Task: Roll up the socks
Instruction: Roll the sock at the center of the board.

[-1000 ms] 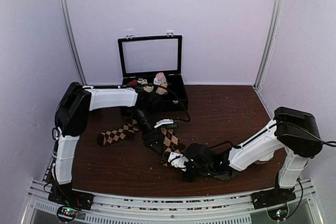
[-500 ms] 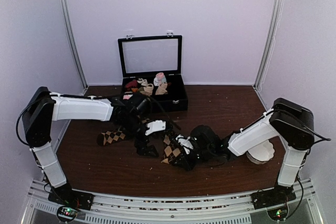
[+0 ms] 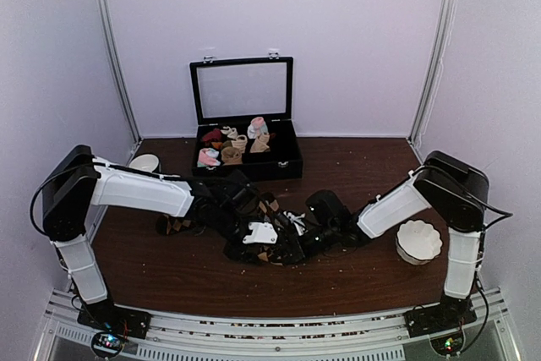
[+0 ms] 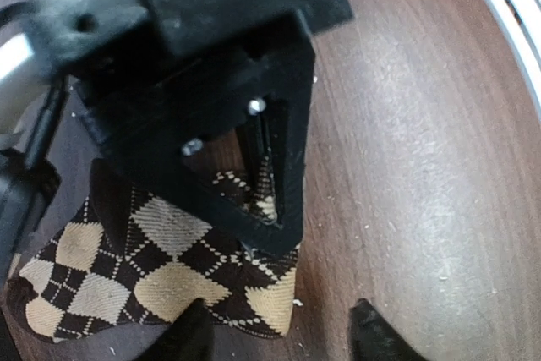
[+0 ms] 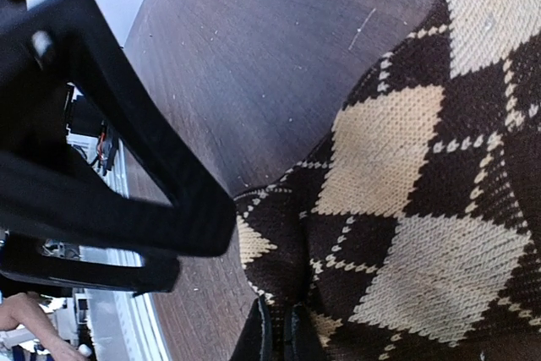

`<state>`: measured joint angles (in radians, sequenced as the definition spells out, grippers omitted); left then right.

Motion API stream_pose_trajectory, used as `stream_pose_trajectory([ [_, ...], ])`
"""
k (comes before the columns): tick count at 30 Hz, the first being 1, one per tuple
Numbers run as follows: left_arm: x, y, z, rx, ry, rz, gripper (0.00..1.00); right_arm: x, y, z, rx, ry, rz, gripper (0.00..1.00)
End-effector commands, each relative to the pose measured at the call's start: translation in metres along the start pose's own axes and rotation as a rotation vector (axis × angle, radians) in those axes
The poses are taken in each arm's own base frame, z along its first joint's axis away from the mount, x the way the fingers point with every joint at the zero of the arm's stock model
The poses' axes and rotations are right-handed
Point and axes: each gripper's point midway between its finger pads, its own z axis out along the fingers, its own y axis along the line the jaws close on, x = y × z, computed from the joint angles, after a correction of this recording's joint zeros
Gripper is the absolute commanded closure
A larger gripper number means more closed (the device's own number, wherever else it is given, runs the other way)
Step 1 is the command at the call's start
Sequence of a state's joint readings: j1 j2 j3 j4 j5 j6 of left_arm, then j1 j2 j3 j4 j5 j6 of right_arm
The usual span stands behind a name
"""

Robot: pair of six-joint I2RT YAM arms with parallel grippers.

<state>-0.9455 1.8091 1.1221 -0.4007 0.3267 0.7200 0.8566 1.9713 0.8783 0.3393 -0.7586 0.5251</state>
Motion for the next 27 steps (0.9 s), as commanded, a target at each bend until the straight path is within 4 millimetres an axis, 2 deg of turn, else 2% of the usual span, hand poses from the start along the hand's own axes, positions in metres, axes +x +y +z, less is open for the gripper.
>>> stream_pose_trajectory([
  [1, 0.0, 0.008, 0.015, -0.03, 0.043, 0.089, 0.5, 0.061, -0.056, 0.001, 0.165, 0.162, 0.251, 1.0],
  [4, 0.002, 0.005, 0.022, -0.008, 0.07, 0.091, 0.62, 0.063, -0.059, 0.001, 0.171, 0.164, 0.276, 1.0],
  [9, 0.008, 0.013, 0.03, -0.027, 0.11, 0.076, 0.65, 0.058, -0.053, 0.0, 0.151, 0.152, 0.274, 1.0],
  [10, 0.01, 0.013, 0.032, -0.023, 0.121, 0.071, 0.7, 0.057, -0.051, 0.0, 0.148, 0.153, 0.274, 1.0],
  [12, 0.014, 0.012, 0.035, -0.002, 0.14, 0.062, 0.87, 0.054, -0.049, -0.002, 0.146, 0.143, 0.267, 1.0],
  [14, 0.015, 0.009, 0.035, 0.025, 0.151, 0.052, 1.0, 0.048, -0.045, -0.005, 0.141, 0.12, 0.253, 0.93],
  [16, 0.018, 0.003, 0.035, 0.063, 0.157, 0.034, 1.0, 0.042, -0.041, -0.009, 0.145, 0.094, 0.226, 0.8],
  [19, 0.024, -0.001, 0.035, 0.116, 0.168, -0.018, 1.0, 0.033, -0.036, -0.019, 0.155, 0.044, 0.171, 0.66],
  [21, 0.027, -0.002, 0.034, 0.173, 0.159, -0.076, 1.0, 0.03, -0.034, -0.024, 0.167, 0.029, 0.145, 0.64],
  [24, 0.031, -0.001, 0.032, 0.273, 0.139, -0.202, 1.0, 0.032, -0.037, -0.031, 0.218, 0.045, 0.119, 0.53],
  [27, 0.038, 0.0, 0.031, 0.358, 0.122, -0.328, 1.0, 0.029, -0.038, -0.046, 0.27, -0.005, 0.068, 0.51],
])
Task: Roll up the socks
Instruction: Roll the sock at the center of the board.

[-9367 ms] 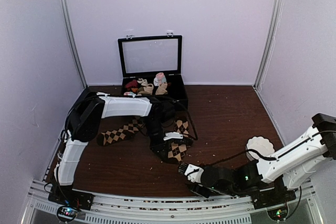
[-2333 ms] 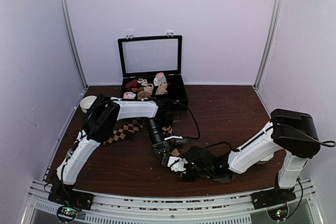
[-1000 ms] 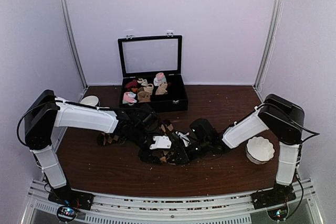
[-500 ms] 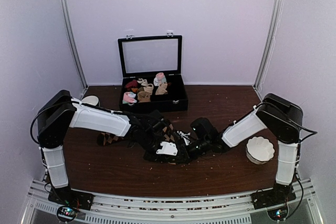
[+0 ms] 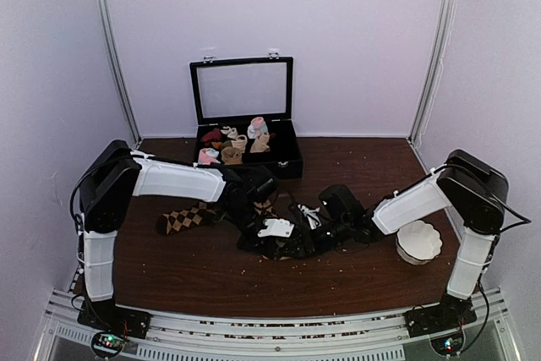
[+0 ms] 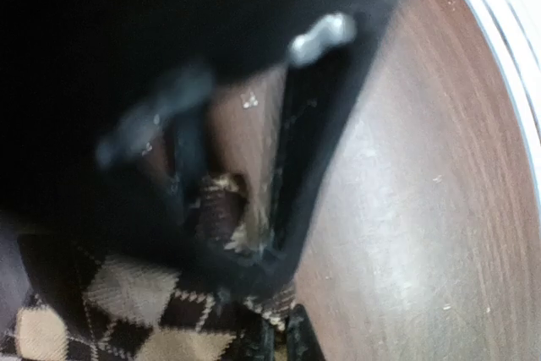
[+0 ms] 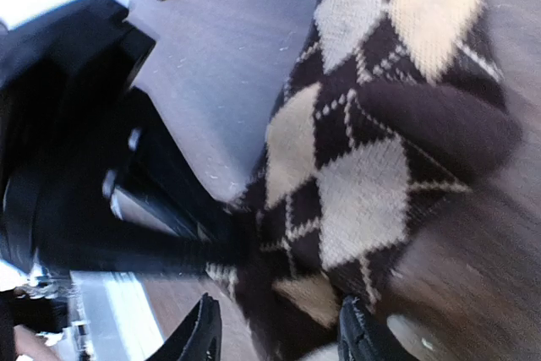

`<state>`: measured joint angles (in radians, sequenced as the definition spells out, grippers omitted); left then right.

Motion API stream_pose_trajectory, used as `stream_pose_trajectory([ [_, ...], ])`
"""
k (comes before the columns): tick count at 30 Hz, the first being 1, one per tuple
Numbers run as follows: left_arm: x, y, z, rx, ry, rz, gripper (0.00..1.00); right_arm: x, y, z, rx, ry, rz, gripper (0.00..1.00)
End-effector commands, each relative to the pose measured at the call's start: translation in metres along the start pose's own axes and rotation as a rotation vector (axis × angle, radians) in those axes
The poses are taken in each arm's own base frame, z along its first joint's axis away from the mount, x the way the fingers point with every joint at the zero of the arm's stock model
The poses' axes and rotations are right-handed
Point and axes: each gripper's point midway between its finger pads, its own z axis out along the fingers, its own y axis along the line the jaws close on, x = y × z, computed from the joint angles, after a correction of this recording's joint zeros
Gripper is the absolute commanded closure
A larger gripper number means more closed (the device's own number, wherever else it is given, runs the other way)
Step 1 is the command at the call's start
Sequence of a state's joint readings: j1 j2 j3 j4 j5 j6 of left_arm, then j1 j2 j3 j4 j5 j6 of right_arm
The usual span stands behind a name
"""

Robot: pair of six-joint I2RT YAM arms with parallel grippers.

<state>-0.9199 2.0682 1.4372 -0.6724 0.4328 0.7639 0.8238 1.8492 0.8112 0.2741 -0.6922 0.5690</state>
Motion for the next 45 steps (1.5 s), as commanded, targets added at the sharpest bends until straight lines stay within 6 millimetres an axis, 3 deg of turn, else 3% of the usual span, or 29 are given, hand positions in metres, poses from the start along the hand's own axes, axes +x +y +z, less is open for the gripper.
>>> stream_pose_trajectory([
  [1, 0.041, -0.006, 0.003, 0.166, 0.046, -0.286, 1.0, 0.028, -0.036, -0.021, 0.214, 0.015, -0.023, 0.51],
  [5, 0.047, -0.007, 0.007, 0.176, 0.057, -0.303, 1.0, 0.021, -0.037, -0.045, 0.266, -0.102, -0.096, 0.5],
  [10, 0.043, -0.005, 0.008, 0.227, 0.032, -0.357, 1.0, 0.023, -0.031, -0.062, 0.277, -0.191, -0.23, 0.51],
  [12, 0.042, -0.007, 0.007, 0.261, 0.024, -0.382, 1.0, 0.024, -0.023, -0.067, 0.276, -0.229, -0.319, 0.52],
  [15, 0.038, -0.007, 0.006, 0.311, -0.003, -0.429, 1.0, 0.029, 0.005, -0.069, 0.296, -0.274, -0.593, 0.5],
  [18, 0.033, -0.007, 0.004, 0.375, -0.03, -0.483, 1.0, 0.036, 0.022, -0.061, 0.374, -0.255, -0.809, 0.49],
  [25, 0.032, -0.023, 0.005, 0.547, -0.056, -0.568, 0.99, 0.025, 0.063, -0.028, 0.368, -0.192, -1.097, 0.51],
  [28, 0.036, -0.026, 0.007, 0.56, -0.046, -0.567, 0.98, 0.024, 0.07, -0.01, 0.351, -0.14, -1.192, 0.52],
  [34, 0.039, -0.026, 0.007, 0.548, -0.028, -0.552, 0.98, 0.029, 0.069, 0.017, 0.311, -0.038, -1.284, 0.55],
  [42, 0.041, -0.028, 0.007, 0.55, -0.02, -0.527, 0.95, 0.031, 0.045, 0.038, 0.346, 0.027, -1.3, 0.58],
  [45, 0.043, -0.028, 0.007, 0.545, -0.016, -0.52, 0.92, 0.034, 0.039, 0.044, 0.349, 0.053, -1.294, 0.64],
])
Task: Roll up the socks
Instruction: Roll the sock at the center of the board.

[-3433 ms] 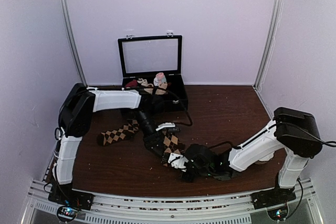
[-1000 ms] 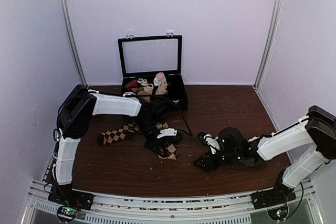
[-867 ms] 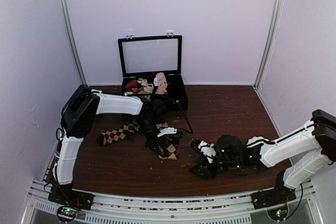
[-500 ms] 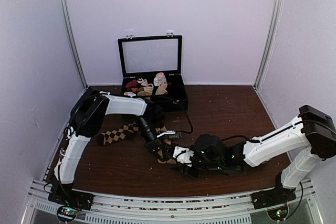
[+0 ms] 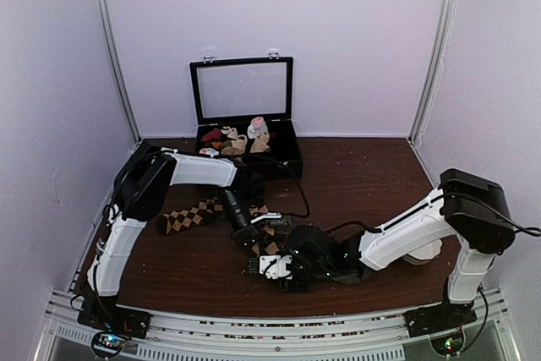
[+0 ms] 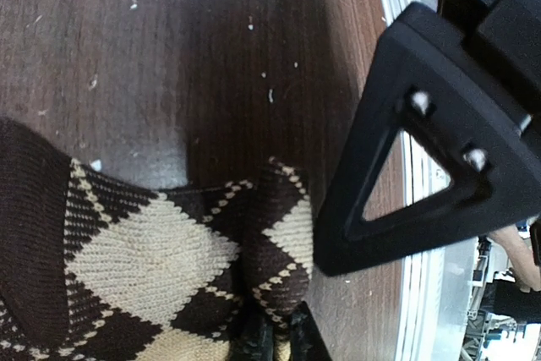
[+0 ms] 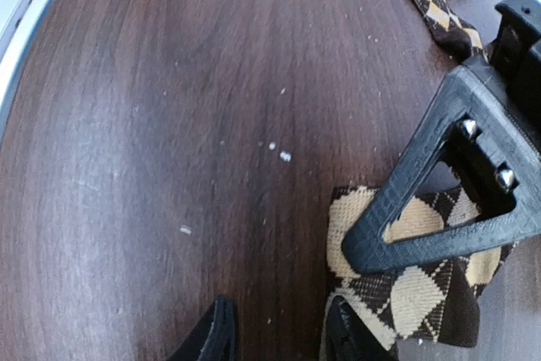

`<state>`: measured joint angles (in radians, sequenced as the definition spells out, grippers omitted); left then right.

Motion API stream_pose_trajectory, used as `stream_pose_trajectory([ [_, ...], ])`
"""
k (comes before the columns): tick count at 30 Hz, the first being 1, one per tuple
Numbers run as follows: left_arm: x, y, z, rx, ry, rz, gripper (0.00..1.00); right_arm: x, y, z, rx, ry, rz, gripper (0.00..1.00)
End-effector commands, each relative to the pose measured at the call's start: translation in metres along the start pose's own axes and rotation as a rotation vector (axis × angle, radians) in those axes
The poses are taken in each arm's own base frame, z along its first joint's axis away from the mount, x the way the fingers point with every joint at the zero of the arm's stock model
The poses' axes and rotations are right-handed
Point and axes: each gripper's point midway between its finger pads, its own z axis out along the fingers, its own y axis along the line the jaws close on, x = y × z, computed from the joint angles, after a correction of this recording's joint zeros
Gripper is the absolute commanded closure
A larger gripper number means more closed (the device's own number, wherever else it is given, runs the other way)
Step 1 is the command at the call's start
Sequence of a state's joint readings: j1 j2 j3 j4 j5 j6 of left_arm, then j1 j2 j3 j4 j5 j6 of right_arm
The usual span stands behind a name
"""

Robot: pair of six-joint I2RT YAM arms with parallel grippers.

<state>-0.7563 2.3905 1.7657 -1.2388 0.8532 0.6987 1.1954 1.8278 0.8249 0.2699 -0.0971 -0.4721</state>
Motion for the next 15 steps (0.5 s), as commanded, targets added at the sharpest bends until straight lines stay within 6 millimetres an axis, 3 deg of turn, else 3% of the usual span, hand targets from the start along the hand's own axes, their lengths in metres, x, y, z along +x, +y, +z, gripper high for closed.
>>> stream_pose_trajectory([
  [1, 0.017, 0.008, 0.008, -0.009, 0.069, 0.001, 0.91, 0.006, -0.001, 0.009, -0.011, 0.032, -0.01, 0.66],
  [5, 0.013, 0.002, 0.004, -0.007, 0.053, 0.032, 0.85, 0.028, 0.0, 0.017, -0.02, 0.082, 0.038, 0.73],
  [8, 0.008, -0.004, -0.001, -0.026, 0.029, 0.07, 0.72, 0.039, -0.002, 0.019, -0.026, 0.086, 0.099, 0.8],
  [15, -0.007, -0.015, -0.029, -0.166, -0.064, 0.19, 0.51, 0.045, 0.005, 0.014, -0.156, 0.081, 0.261, 0.99],
])
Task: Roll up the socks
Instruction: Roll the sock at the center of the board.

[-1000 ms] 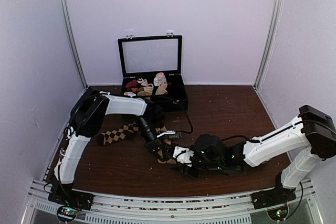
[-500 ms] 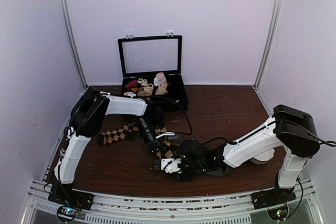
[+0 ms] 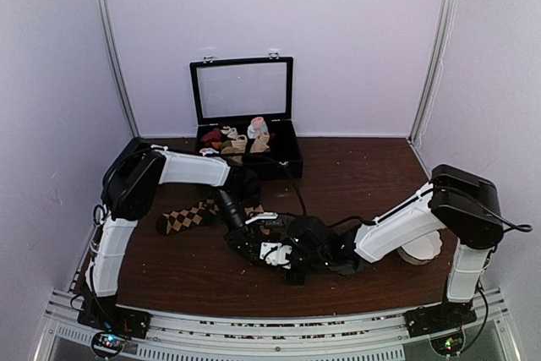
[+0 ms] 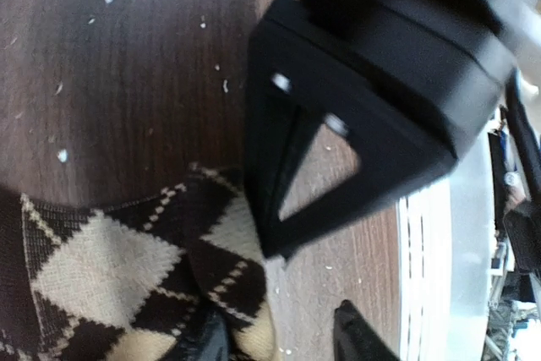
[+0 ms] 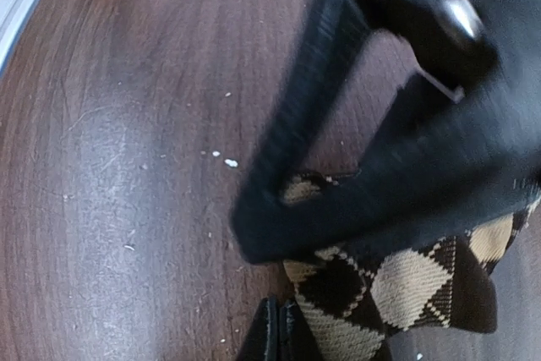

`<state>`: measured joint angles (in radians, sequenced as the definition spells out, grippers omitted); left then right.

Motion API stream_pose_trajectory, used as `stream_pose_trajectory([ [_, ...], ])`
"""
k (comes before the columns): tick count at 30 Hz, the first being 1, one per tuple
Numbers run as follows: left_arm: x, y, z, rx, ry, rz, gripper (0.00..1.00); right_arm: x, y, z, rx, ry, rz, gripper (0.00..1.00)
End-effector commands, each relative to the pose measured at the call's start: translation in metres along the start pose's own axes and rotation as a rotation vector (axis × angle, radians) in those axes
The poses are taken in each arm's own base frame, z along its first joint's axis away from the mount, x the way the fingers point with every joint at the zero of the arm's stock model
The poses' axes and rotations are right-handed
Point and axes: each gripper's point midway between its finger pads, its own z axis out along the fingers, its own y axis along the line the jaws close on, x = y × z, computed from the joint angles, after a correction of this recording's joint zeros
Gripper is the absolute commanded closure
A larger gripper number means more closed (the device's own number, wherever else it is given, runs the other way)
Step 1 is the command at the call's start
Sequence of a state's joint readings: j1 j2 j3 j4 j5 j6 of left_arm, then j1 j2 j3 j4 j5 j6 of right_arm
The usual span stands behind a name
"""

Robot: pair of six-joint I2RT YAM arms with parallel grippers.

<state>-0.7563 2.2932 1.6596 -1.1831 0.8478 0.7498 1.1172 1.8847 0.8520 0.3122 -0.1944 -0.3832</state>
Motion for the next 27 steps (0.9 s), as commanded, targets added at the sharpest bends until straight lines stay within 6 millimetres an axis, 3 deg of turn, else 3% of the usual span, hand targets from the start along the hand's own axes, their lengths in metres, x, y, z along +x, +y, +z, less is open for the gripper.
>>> stream_pose_trajectory([
  [1, -0.015, 0.003, -0.03, -0.19, -0.065, 0.124, 0.49, 0.039, 0.021, -0.001, -0.143, 0.116, 0.152, 1.0],
  [7, -0.039, -0.006, -0.097, -0.519, -0.227, 0.262, 0.45, 0.045, 0.033, -0.006, -0.256, 0.193, 0.302, 1.0],
  [13, -0.043, -0.014, -0.138, -0.803, -0.278, 0.386, 0.43, 0.036, 0.03, -0.012, -0.339, 0.2, 0.527, 1.0],
  [17, -0.031, -0.025, -0.116, -0.698, -0.244, 0.421, 0.46, 0.028, 0.029, -0.014, -0.386, 0.196, 0.697, 1.0],
  [22, -0.005, -0.032, -0.053, -0.483, -0.145, 0.39, 0.61, 0.023, 0.024, -0.015, -0.407, 0.151, 0.825, 1.0],
  [24, 0.0, -0.031, -0.031, -0.442, -0.115, 0.387, 0.59, 0.019, 0.021, -0.016, -0.405, 0.131, 0.831, 1.0],
  [27, 0.0, -0.027, -0.009, -0.433, -0.063, 0.408, 0.49, 0.016, 0.019, -0.016, -0.403, 0.118, 0.844, 1.0],
])
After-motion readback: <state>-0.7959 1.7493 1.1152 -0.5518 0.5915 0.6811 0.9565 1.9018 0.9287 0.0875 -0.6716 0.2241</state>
